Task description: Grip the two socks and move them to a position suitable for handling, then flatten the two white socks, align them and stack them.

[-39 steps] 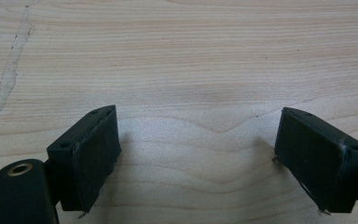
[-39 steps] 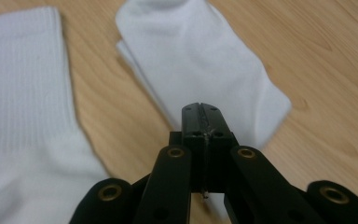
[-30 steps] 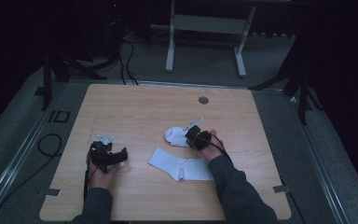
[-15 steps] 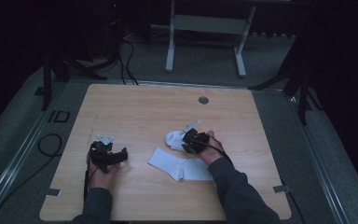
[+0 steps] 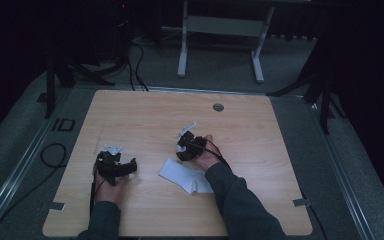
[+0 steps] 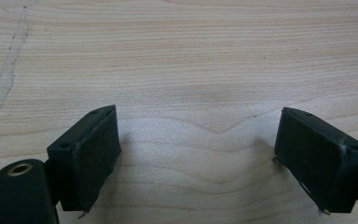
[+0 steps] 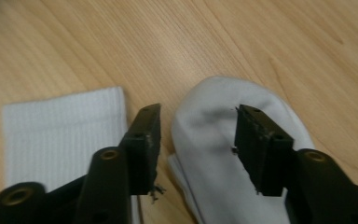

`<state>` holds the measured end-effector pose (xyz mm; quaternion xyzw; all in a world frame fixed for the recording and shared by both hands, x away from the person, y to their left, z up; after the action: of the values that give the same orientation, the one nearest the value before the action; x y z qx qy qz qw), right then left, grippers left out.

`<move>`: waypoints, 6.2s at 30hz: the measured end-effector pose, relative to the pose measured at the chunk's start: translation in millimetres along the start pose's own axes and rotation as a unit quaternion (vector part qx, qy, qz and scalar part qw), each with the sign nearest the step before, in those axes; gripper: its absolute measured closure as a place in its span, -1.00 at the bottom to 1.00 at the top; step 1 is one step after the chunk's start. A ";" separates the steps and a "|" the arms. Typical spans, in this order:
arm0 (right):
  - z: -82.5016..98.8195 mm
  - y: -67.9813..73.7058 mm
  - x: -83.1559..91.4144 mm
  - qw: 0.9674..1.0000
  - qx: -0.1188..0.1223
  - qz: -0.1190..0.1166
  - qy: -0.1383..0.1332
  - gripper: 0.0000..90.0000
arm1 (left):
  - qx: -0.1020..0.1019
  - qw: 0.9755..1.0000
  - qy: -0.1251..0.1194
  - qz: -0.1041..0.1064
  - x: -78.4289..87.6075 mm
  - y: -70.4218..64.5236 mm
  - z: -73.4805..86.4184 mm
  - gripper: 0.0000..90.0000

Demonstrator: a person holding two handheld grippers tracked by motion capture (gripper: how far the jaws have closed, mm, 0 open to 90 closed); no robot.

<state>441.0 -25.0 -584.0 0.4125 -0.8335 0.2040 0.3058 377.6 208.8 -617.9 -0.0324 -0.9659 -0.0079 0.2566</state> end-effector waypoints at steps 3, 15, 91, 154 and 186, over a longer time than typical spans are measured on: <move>1.8 -1.2 -9.8 1.000 -0.010 0.008 0.012 0.13 | 0.000 1.000 0.000 0.000 0.0 0.0 0.0 -0.69; -18.1 -17.6 22.2 0.997 -0.049 0.031 -0.053 0.92 | 0.000 1.000 0.000 0.000 0.0 -0.1 0.0 -0.69; 58.9 -96.2 125.8 0.992 -0.085 0.077 -0.059 0.27 | 0.000 1.000 0.000 0.001 -0.1 -0.8 -0.1 -0.69; 27.8 -70.5 80.3 0.998 -0.039 -0.005 -0.051 0.86 | -0.001 1.000 0.001 0.003 0.0 -1.8 -0.1 -0.69; -33.0 -28.6 222.0 0.979 0.005 -0.018 -0.203 0.84 | 0.000 1.000 0.000 0.002 -0.2 -2.0 -0.3 -0.69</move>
<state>370.5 -146.9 -406.8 0.4617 -0.8696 0.1143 0.1321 377.8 206.8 -617.8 -0.0346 -0.9660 -0.0071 0.2563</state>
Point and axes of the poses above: each handheld gripper's, and its own axes: x roughly backward along the jaws, z roughly out of its underside, y roughly to its left, the point moved 7 cm from there along -x, roughly forward along the jaws, and after that the axes turned 15 degrees about -y, right-handed, at the moved point
